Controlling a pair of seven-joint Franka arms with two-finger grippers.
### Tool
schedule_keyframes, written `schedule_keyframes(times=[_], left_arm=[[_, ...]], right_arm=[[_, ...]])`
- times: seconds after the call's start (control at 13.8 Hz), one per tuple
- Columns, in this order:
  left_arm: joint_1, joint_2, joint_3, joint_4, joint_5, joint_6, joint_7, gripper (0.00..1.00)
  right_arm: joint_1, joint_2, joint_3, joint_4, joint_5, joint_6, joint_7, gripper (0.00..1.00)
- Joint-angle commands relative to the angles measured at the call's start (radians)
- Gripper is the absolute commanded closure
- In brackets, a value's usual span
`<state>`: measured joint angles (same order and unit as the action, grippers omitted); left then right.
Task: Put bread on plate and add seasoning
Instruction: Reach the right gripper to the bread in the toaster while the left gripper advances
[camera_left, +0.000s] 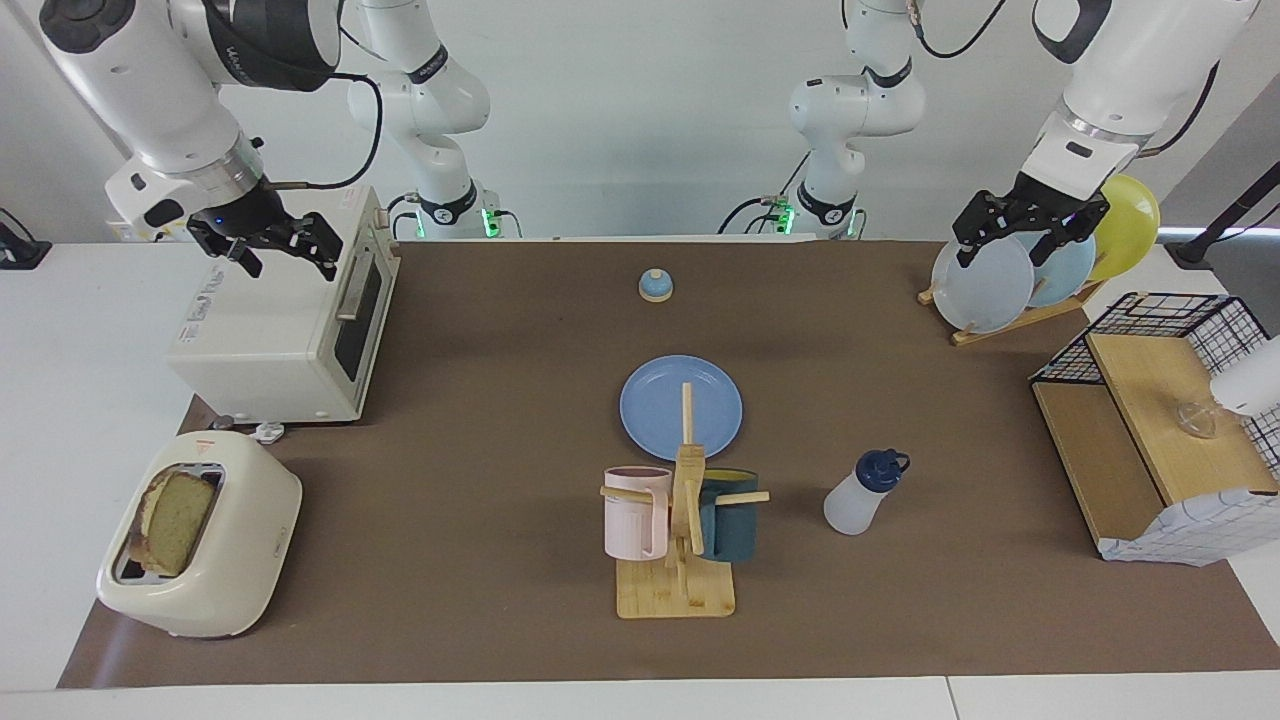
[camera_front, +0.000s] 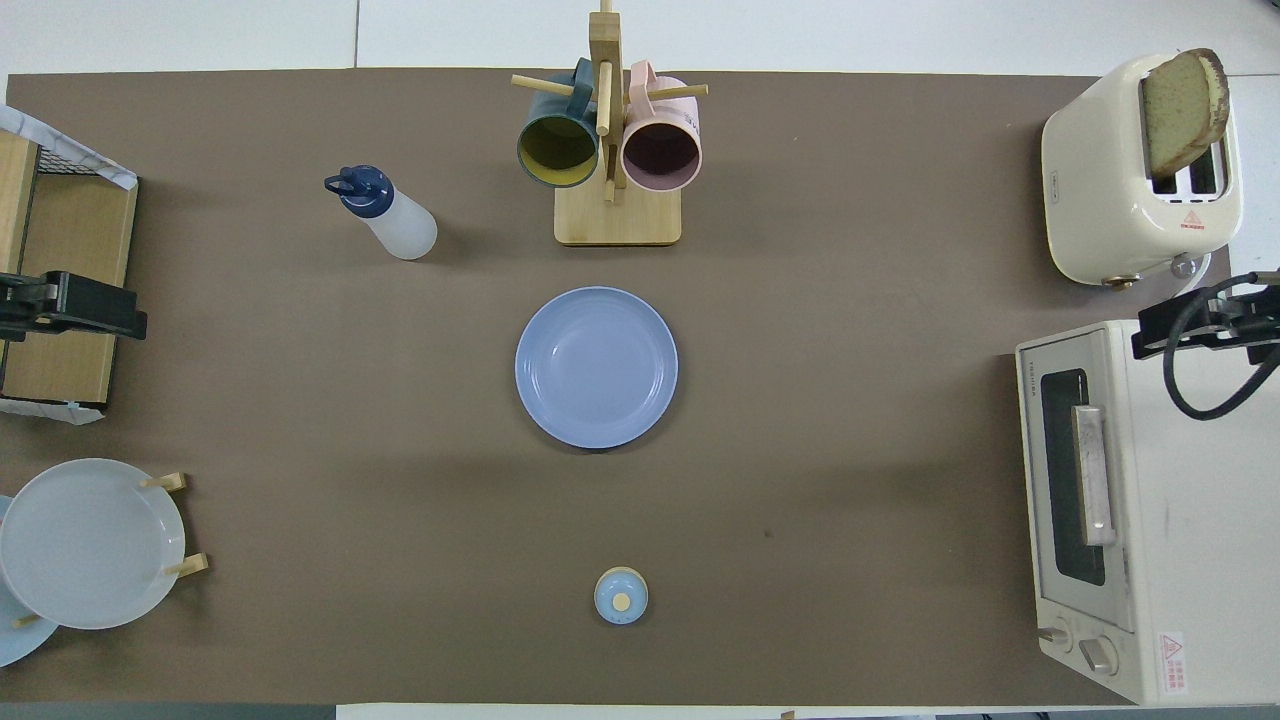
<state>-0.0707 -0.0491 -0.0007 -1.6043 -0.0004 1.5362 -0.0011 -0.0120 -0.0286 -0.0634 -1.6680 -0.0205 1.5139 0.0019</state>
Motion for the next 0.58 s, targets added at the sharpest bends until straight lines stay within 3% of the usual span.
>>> schedule_keyframes(times=[0.0,0.51], left_arm=[[0.0,-0.025,0.002,-0.032,-0.015,0.015,-0.008,0.0],[-0.023,-0.034,-0.005,-0.042,-0.013,0.013,-0.008,0.0]], right_arm=[[-0.011,-0.016,0.005,-0.019,0.022,0.019,0.012,0.0],[-0.011,-0.017,0.005,-0.021,0.022,0.019,0.012,0.0]])
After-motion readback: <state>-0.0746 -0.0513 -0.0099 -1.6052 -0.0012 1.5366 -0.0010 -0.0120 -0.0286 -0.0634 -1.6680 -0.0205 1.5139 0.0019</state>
